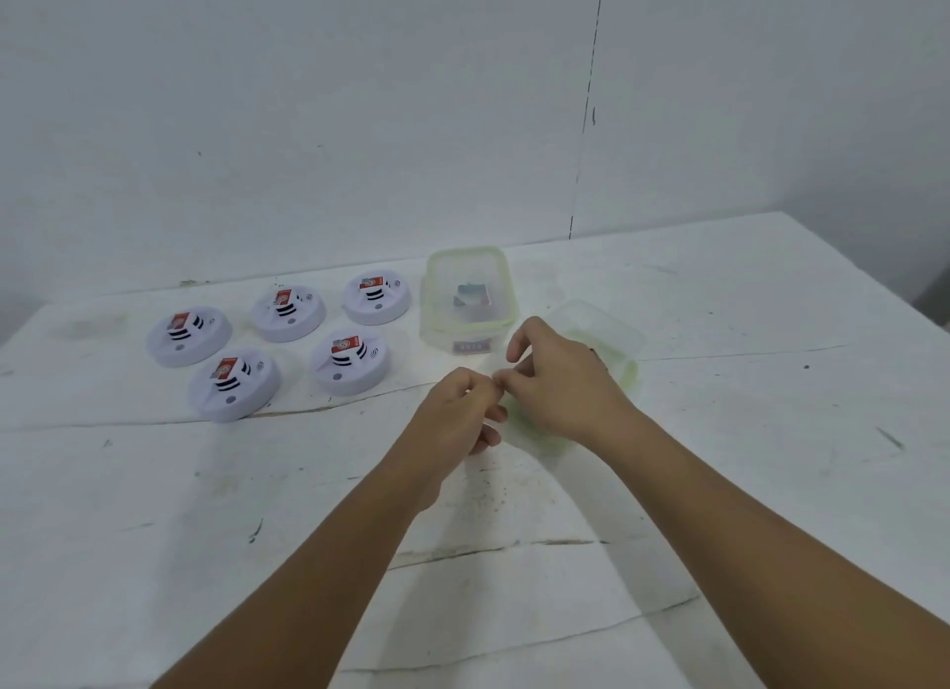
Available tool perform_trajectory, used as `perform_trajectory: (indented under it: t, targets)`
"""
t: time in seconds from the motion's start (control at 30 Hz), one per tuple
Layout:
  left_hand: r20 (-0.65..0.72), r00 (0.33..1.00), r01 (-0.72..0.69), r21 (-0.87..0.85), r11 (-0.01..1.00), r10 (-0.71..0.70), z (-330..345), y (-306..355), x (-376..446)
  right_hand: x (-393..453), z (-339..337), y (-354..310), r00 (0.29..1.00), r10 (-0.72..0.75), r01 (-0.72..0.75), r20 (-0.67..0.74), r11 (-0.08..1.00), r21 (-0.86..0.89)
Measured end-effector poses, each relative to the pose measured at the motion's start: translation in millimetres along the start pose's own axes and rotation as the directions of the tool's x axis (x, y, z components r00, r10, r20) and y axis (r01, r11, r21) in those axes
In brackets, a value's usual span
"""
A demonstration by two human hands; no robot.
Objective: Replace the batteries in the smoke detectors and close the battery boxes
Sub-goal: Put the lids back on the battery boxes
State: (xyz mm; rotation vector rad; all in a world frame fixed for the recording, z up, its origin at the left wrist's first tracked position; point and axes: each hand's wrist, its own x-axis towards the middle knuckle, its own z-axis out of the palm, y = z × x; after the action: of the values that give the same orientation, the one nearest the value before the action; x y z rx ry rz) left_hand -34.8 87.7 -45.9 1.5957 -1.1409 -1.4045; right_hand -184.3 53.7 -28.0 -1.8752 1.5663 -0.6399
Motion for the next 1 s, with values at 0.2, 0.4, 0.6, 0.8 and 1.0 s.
perform_trajectory:
  t: [0.2,0.4,0.6,0.8,1.0]
  targets:
    - [-0.086,0.996,0.017,-0.028,0.999,-0.019,-36,-19,-18,-14,21,-42,0.98,0.085,-0.141,0.178,0.933,0.33]
    - [-0.113,0.993,0.048,0.015,0.999,-0.046,-71,-32,-31,-23,54,-69,0.97,0.071,-0.14,0.232,0.945,0.296]
    - [-0.243,0.968,0.091,0.124,0.988,-0.058,-102,-35,-35,-36,74,-74,0.965,-0.246,0.256,-0.088,0.958,0.13]
    - [-0.281,0.956,0.129,0.134,0.983,-0.087,-115,-40,-40,-27,77,-34,0.9,-0.035,0.106,-0.434,0.984,0.142]
    - [-0.23,0.966,0.164,0.184,0.969,-0.119,-115,-43,-45,-36,83,-19,0.935,0.24,-0.131,-0.26,0.917,0.376]
